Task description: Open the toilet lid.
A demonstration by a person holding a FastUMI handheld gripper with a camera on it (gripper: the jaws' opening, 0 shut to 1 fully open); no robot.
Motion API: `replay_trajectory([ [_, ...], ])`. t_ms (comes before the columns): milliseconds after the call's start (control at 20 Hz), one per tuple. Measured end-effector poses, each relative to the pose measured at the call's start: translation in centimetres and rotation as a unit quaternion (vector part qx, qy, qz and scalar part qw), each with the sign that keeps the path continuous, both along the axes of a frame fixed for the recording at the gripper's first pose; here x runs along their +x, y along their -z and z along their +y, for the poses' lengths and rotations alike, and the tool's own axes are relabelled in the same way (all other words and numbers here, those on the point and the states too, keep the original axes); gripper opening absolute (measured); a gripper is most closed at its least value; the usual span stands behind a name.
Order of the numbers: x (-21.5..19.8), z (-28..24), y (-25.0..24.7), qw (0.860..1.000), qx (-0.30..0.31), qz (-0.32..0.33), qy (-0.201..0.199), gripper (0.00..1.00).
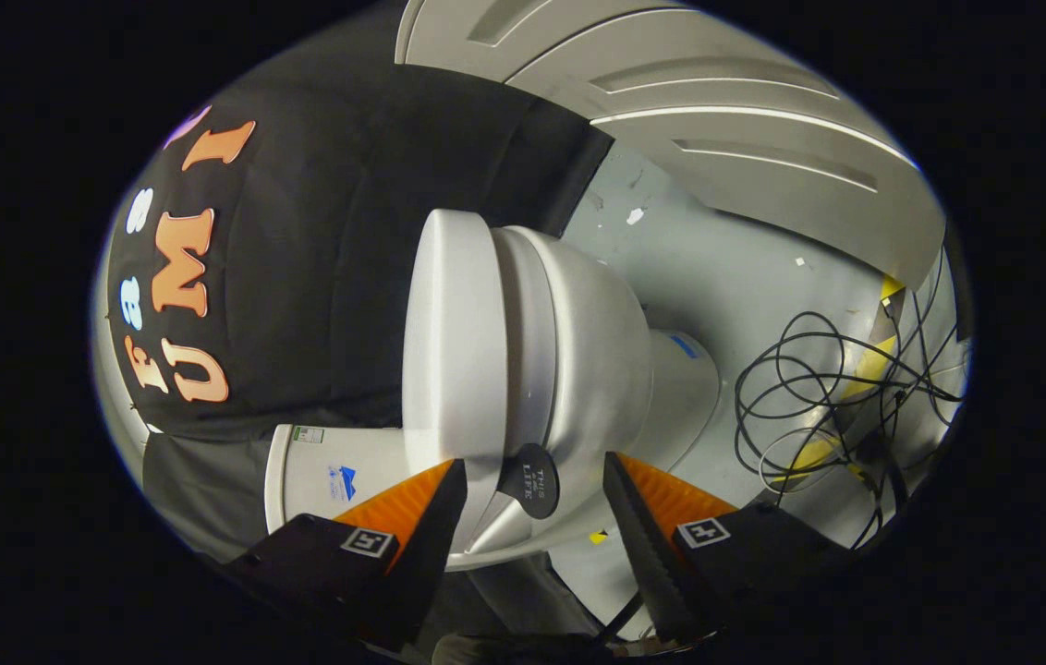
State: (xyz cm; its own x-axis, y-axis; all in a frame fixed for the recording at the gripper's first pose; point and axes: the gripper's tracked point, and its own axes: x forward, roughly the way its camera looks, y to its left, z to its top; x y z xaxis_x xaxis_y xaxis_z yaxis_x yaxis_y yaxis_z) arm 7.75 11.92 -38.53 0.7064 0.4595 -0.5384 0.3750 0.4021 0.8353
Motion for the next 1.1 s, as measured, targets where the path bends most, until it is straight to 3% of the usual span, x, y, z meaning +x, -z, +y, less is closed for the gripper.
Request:
replay_trajectory([
  [50, 0.2, 0.0, -0.1, 1.0, 0.001, -0.005, 0.002, 0.83],
  [150, 0.5, 0.0, -0.5, 1.0, 0.008, -0.016, 0.004, 0.82],
  [450, 0.5, 0.6, -0.3, 1.0, 0.017, -0.012, -0.007, 0.52],
  [600, 0.4, 0.4, 0.5, 1.0, 0.002, -0.003, -0.004, 0.52],
  [700, 0.4, 0.2, 0.7, 1.0, 0.011, 0.003, 0.001, 0.2],
  [1000, 0.3, 0.0, 0.8, 1.0, 0.018, -0.005, 0.0, 0.2],
  [1050, 0.7, 1.0, 1.0, 1.0, 0.027, -0.006, 0.007, 0.12],
  [1100, 0.3, -0.1, 0.3, 1.0, 0.028, -0.011, 0.006, 0.11],
])
